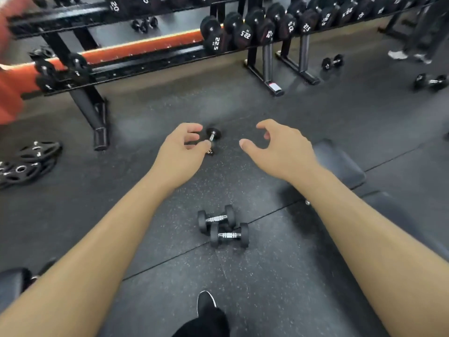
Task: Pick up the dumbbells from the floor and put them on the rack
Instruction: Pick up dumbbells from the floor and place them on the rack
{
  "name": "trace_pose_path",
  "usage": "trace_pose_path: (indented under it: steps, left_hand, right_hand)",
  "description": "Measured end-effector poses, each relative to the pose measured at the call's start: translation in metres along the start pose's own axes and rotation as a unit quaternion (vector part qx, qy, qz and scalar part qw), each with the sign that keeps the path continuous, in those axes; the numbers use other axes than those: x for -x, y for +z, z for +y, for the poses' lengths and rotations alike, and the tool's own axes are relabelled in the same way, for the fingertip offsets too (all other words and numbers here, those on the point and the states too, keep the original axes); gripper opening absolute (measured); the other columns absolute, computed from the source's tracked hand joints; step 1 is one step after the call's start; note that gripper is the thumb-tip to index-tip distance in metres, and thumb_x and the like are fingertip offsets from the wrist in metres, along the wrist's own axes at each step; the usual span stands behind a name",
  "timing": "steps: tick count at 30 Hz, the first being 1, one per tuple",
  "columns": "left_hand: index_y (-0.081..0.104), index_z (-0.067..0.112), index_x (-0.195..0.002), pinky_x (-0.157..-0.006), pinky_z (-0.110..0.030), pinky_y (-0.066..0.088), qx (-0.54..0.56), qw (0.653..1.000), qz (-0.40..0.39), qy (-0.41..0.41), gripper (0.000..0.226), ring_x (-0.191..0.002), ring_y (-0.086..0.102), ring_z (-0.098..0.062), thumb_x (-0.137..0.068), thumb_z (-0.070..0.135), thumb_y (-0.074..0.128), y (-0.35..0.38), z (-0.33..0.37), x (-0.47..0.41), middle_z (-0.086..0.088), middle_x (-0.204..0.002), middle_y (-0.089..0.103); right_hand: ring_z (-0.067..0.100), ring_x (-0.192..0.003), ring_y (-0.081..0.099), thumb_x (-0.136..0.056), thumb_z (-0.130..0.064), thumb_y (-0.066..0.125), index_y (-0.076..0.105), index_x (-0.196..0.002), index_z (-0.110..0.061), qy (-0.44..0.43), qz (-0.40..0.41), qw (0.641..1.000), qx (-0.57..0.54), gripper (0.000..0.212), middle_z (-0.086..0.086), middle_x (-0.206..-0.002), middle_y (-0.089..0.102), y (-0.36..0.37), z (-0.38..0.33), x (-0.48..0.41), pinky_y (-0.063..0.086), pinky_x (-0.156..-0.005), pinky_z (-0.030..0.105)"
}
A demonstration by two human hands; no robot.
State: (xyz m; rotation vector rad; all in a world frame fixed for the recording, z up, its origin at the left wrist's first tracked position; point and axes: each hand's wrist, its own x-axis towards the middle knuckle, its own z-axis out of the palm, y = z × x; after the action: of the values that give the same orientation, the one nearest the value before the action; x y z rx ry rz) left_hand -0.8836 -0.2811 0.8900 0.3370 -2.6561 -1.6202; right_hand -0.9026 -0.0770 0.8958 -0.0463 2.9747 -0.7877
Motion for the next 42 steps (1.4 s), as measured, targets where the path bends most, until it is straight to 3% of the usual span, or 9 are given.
trace_pose_path:
  steps: [10, 13, 18, 27, 31, 33, 36, 39, 42]
  left_hand:
    - [0.058, 0.030, -0.132, -0.065, -0.016, 0.041, -0.029, 0.995, -0.042, -0.089, 0.035, -0.096, 0.059, 0.001, -0.098, 0.031, 0.064, 0.052, -0.071, -0.077, 0.006, -0.128, 0.061]
    - [0.059, 0.030, -0.132, -0.074, -0.020, 0.044, -0.044, 0.991, -0.037, -0.122, 0.036, -0.107, 0.060, -0.010, -0.097, 0.032, 0.064, 0.081, -0.094, -0.096, 0.006, -0.129, 0.061]
    - [0.058, 0.032, -0.131, -0.093, -0.031, 0.048, -0.070, 0.981, -0.007, -0.180, 0.036, -0.113, 0.060, -0.012, -0.096, 0.034, 0.063, 0.140, -0.157, -0.125, 0.009, -0.127, 0.059]
    - [0.056, 0.026, -0.137, -0.099, -0.031, 0.045, -0.118, 0.955, -0.038, -0.268, 0.045, -0.115, 0.057, -0.015, -0.094, 0.033, 0.065, 0.260, -0.382, -0.154, 0.006, -0.130, 0.059]
    - [0.050, 0.020, -0.140, -0.079, -0.023, 0.039, -0.151, 0.941, -0.046, -0.300, 0.053, -0.085, 0.057, -0.006, -0.092, 0.035, 0.066, 0.308, -0.491, -0.164, 0.010, -0.107, 0.056]
    - [0.049, 0.021, -0.139, -0.086, -0.031, 0.049, -0.156, 0.937, -0.048, -0.308, 0.061, -0.100, 0.064, -0.015, -0.085, 0.042, 0.068, 0.331, -0.545, -0.168, 0.001, -0.120, 0.059]
    - [0.037, 0.021, -0.151, -0.106, -0.045, 0.046, -0.182, 0.925, -0.054, -0.330, 0.078, -0.129, 0.051, -0.034, -0.085, 0.046, 0.070, 0.365, -0.622, -0.176, -0.011, -0.146, 0.045]
    - [0.028, 0.018, -0.156, -0.109, -0.048, 0.044, -0.189, 0.916, -0.060, -0.350, 0.089, -0.136, 0.044, -0.037, -0.084, 0.048, 0.071, 0.391, -0.678, -0.182, -0.013, -0.151, 0.039]
    - [0.023, 0.017, -0.157, -0.106, -0.046, 0.046, -0.185, 0.914, -0.047, -0.358, 0.096, -0.132, 0.049, -0.036, -0.082, 0.048, 0.074, 0.409, -0.719, -0.187, -0.013, -0.146, 0.046]
  right_hand:
    - [0.026, -0.127, 0.058, -0.094, -0.067, 0.055, 0.049, -0.148, -0.028, 0.068, -0.067, 0.995, -0.036, 0.067, -0.003, -0.132, 0.065, 0.071, 0.054, -0.074, 0.045, -0.108, 0.050]
    - [0.026, -0.128, 0.058, -0.094, -0.069, 0.055, 0.049, -0.148, -0.029, 0.066, -0.103, 0.992, -0.032, 0.068, -0.002, -0.136, 0.063, 0.103, 0.083, -0.093, 0.044, -0.109, 0.052]
    - [0.027, -0.129, 0.057, -0.093, -0.069, 0.055, 0.048, -0.148, -0.030, 0.069, -0.151, 0.986, -0.031, 0.069, 0.001, -0.138, 0.063, 0.172, 0.137, -0.130, 0.045, -0.108, 0.051]
    - [0.028, -0.131, 0.056, -0.090, -0.067, 0.060, 0.042, -0.152, -0.031, 0.130, -0.187, 0.973, -0.049, 0.073, 0.003, -0.142, 0.060, 0.390, 0.254, -0.144, 0.043, -0.111, 0.050]
    - [0.033, -0.134, 0.052, -0.090, -0.065, 0.063, 0.032, -0.158, -0.029, 0.161, -0.219, 0.962, -0.040, 0.082, 0.008, -0.145, 0.056, 0.503, 0.312, -0.137, 0.045, -0.108, 0.047]
    - [0.035, -0.137, 0.049, -0.090, -0.063, 0.064, 0.025, -0.160, -0.029, 0.185, -0.235, 0.953, -0.042, 0.087, 0.010, -0.150, 0.050, 0.552, 0.337, -0.135, 0.043, -0.106, 0.046]
    - [0.038, -0.139, 0.046, -0.089, -0.063, 0.066, 0.014, -0.163, -0.032, 0.222, -0.245, 0.942, -0.049, 0.096, 0.013, -0.155, 0.043, 0.622, 0.370, -0.135, 0.043, -0.106, 0.046]
    - [0.038, -0.138, 0.049, -0.088, -0.064, 0.068, 0.001, -0.165, -0.034, 0.252, -0.250, 0.933, -0.054, 0.106, 0.016, -0.157, 0.039, 0.672, 0.393, -0.140, 0.043, -0.107, 0.044]
    - [0.037, -0.136, 0.052, -0.086, -0.064, 0.070, -0.004, -0.165, -0.034, 0.282, -0.249, 0.924, -0.065, 0.112, 0.013, -0.159, 0.040, 0.708, 0.408, -0.147, 0.045, -0.106, 0.044]
